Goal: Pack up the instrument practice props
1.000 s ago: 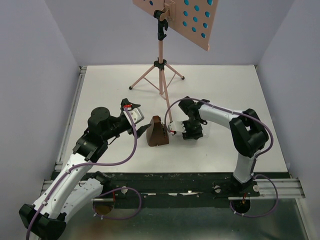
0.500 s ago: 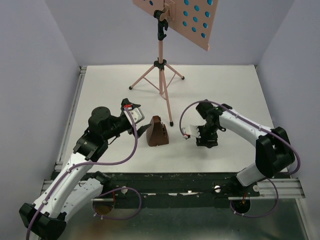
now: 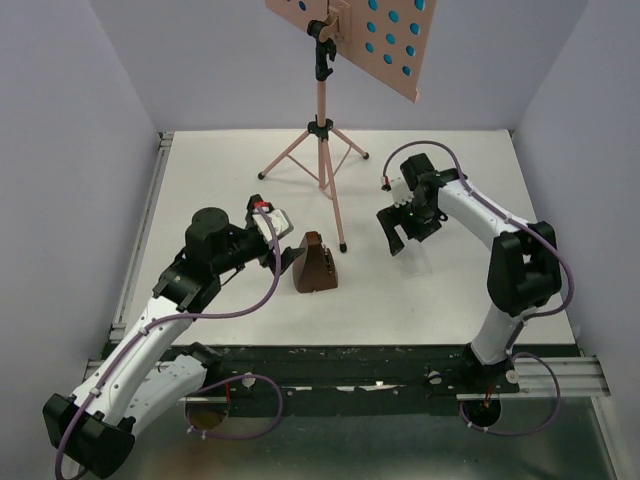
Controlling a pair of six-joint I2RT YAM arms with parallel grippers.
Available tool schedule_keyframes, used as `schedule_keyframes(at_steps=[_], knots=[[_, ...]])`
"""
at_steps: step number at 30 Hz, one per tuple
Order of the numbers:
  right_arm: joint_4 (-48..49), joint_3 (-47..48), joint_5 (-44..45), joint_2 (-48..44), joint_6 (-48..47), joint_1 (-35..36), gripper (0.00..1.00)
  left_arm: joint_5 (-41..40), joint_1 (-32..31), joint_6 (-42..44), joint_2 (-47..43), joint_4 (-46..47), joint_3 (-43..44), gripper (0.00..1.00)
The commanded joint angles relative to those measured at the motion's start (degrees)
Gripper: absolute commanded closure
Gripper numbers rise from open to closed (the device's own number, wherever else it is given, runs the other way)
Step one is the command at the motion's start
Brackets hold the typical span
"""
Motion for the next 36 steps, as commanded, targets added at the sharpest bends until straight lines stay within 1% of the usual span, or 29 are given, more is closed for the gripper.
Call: schedule_keyframes(at_steps=[1, 3, 4, 9, 12, 15, 19, 21, 22, 24, 30, 36], knots=[[0.54, 3.37, 7.40, 5.19, 11.34, -1.88, 0.06, -1.73, 0.37, 0.32, 0.54, -1.80, 2.16, 0.01], [0.63, 4.07, 9.51, 7.04, 12.05, -2.23, 0.09, -1.91, 0.37, 0.67, 0.81, -2.33, 2.33, 0.01], [0.63, 4.25, 9.60, 7.92, 13.88, -2.32, 0.10, -1.91, 0.28, 0.68, 0.98, -2.33, 2.42, 0.01], [0.72, 5.83, 9.69, 11.26, 14.69, -2.50, 0.12, -1.82, 0.98, 0.76, 2.04, -2.15, 2.86, 0.01], [0.81, 6.62, 8.99, 12.93, 14.95, -2.76, 0.16, -1.82, 1.42, 0.76, 2.65, -2.07, 3.39, 0.01], [0.72, 7.50, 9.43, 14.33, 14.87, -3.11, 0.18, -1.82, 1.86, 0.68, 3.27, -2.24, 3.65, 0.01], [0.02, 8.73, 9.61, 15.92, 14.95, -3.90, 0.30, -1.65, 2.04, 0.85, 3.88, -2.24, 4.09, 0.01], [-0.60, 9.17, 9.69, 16.54, 15.13, -3.99, 0.35, -1.82, 2.13, 0.94, 4.32, -2.24, 4.44, 0.01], [-1.38, 9.69, 11.26, 17.23, 15.13, -4.08, 0.36, -1.73, 2.04, 1.03, 4.41, -2.07, 4.53, 0.01], [-2.35, 10.83, 11.45, 17.94, 15.83, -4.17, 0.36, -1.91, 2.13, 1.03, 4.76, -1.63, 4.62, 0.01], [-7.89, 15.85, 11.98, 21.37, 15.83, -4.26, 0.23, -2.00, 2.13, 1.20, 4.85, -1.10, 4.62, 0.01], [-11.67, 18.66, 12.06, 23.57, 17.59, -4.26, 0.22, -2.61, 2.13, 1.82, 4.85, -0.48, 4.36, 0.01]])
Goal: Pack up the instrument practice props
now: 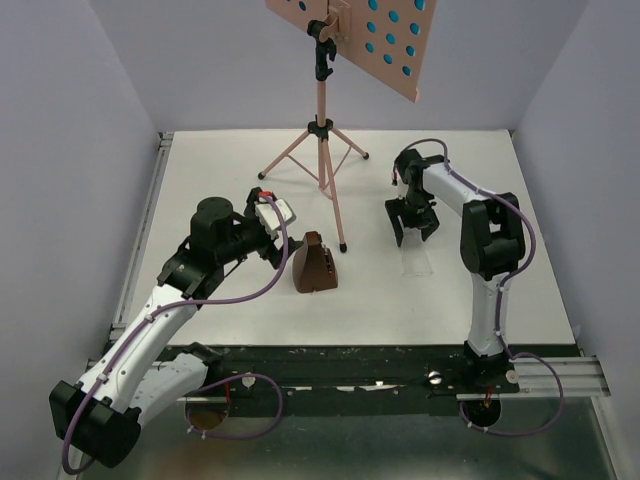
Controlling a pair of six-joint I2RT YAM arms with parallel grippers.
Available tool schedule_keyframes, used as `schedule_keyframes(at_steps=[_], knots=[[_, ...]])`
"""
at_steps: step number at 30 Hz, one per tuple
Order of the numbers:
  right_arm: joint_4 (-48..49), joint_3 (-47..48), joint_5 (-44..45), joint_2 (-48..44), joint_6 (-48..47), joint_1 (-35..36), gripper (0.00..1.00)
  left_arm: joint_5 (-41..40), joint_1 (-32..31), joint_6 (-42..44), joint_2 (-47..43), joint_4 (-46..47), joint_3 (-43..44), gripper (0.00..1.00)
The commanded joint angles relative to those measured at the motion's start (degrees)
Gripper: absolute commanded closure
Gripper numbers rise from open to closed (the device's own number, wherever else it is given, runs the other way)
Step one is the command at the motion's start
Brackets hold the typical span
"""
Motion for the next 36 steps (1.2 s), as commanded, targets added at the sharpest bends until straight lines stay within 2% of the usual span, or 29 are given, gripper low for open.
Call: schedule_keyframes(at_steps=[1, 7, 15, 20, 26, 29, 33, 36], knots=[[-5.62, 2.84, 1.18, 2.23, 2.27, -0.45, 0.22, -1.39, 0.38, 0.88, 0.17, 1.44, 1.43, 0.01], [-7.64, 0.39, -2.07, 1.45, 1.48, -0.28, 0.31, -1.48, 0.82, 0.97, 0.61, 2.14, 1.69, 0.01], [-7.47, -2.17, -4.53, 0.57, 0.86, 1.83, 0.32, -1.39, 1.35, 1.05, 1.84, 3.72, 2.74, 0.01], [-5.01, -3.39, -7.96, -0.75, -2.82, 3.85, 0.43, -1.04, 1.43, 1.14, 1.14, 3.64, 2.75, 0.01], [-1.50, -6.38, -6.64, -3.30, -8.18, 6.66, 0.44, -0.42, 1.35, 1.14, -1.05, 2.93, 1.61, 0.01], [0.43, -8.05, -6.47, -5.22, -11.78, 8.85, 0.38, -0.42, 1.26, 1.05, -2.54, 2.93, 0.73, 0.01], [2.90, -10.25, -5.50, -7.51, -10.39, 9.57, 0.16, -0.51, 1.17, 0.70, -4.30, 2.85, -0.59, 0.01], [3.78, -11.83, -5.41, -8.48, -9.33, 9.57, 0.11, -0.42, 0.64, 0.53, -5.45, 2.85, -1.91, 0.01]])
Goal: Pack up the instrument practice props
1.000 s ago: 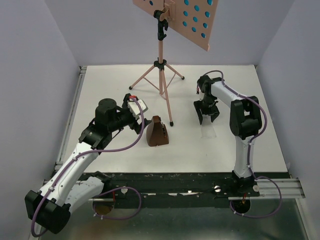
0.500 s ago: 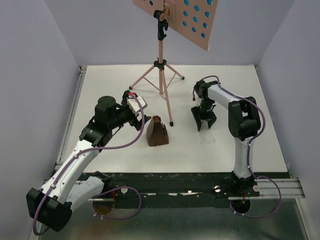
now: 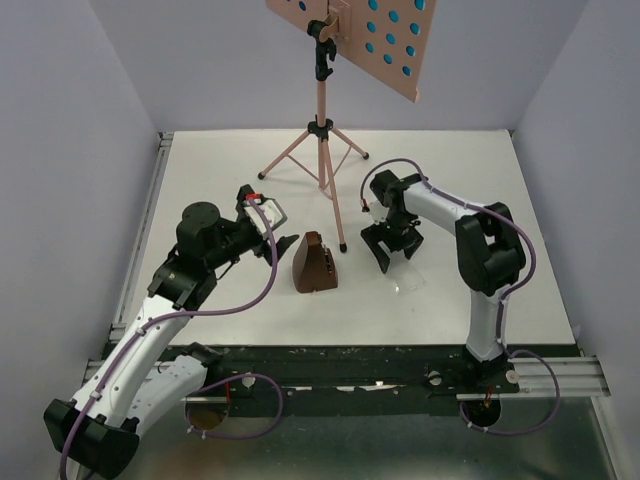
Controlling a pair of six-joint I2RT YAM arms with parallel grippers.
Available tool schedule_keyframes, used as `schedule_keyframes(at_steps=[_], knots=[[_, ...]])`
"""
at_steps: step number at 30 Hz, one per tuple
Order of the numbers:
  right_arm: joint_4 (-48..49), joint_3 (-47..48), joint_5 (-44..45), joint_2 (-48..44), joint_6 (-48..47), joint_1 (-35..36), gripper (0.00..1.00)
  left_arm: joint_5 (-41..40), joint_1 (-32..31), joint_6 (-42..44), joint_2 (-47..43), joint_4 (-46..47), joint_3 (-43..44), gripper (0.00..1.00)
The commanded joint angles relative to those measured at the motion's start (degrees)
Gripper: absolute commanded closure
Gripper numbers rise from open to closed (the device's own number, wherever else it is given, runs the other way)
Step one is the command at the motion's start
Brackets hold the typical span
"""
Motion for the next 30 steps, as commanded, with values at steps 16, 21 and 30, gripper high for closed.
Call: schedule_keyframes(at_steps=[16, 21, 30], knots=[[3.68, -0.05, 1.79, 0.95, 1.05, -0.29, 0.16, -0.23, -0.67, -0.52, -3.27, 0.13, -3.56, 0.01], [3.24, 0.39, 1.35, 1.74, 1.32, -0.64, 0.17, -0.31, -0.67, -0.17, -2.57, 0.66, -3.47, 0.01], [0.34, 1.71, 1.53, 3.07, 2.02, -1.79, 0.27, -0.49, -0.67, 0.00, -1.60, 0.57, -2.77, 0.01]])
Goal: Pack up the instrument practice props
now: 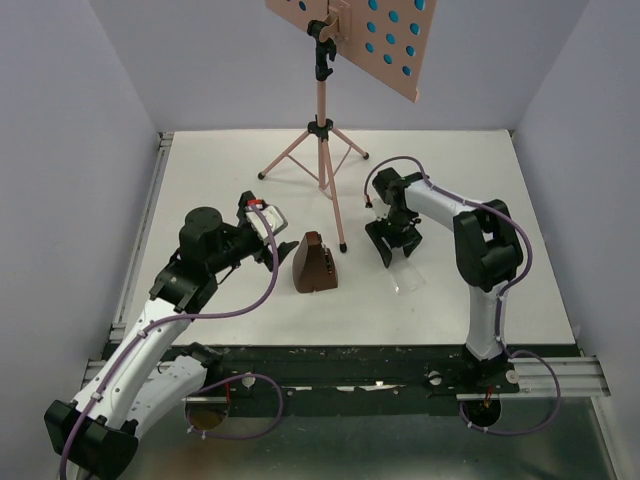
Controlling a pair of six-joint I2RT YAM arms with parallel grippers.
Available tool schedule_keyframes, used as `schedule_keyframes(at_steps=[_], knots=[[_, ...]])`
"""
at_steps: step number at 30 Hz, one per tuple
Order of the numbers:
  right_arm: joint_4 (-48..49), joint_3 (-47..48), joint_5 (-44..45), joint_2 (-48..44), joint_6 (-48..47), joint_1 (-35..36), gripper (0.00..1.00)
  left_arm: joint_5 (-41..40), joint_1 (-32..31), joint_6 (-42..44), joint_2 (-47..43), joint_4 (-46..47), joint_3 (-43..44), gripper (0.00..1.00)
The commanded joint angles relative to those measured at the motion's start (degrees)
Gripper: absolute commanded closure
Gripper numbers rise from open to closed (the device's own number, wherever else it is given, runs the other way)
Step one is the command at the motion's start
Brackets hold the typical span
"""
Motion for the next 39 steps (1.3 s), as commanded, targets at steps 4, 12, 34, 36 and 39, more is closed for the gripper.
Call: schedule_keyframes(at_steps=[4, 12, 34, 36, 39], knots=[[-2.31, 1.27, 0.70, 1.99, 1.46, -0.63, 0.29, -0.49, -0.23, 0.33, 0.74, 0.88, 0.46, 0.01], [-4.42, 3.30, 0.78, 4.19, 1.81, -0.45, 0.26, -0.75, -0.14, 0.68, 1.27, 0.62, 1.26, 0.01], [-1.43, -3.64, 2.37, 0.07, 7.78, 0.95, 0.17, 0.30, 4.69, 0.68, 2.14, 1.06, 2.31, 0.01], [-1.43, -4.61, 2.10, -0.72, 8.05, 0.95, 0.18, 0.56, 4.95, 0.51, 2.41, 1.58, 2.31, 0.01], [-2.05, -5.05, 2.28, -1.60, 8.66, 0.96, 0.18, 0.57, 5.22, 0.51, 2.67, 1.85, 2.57, 0.01]])
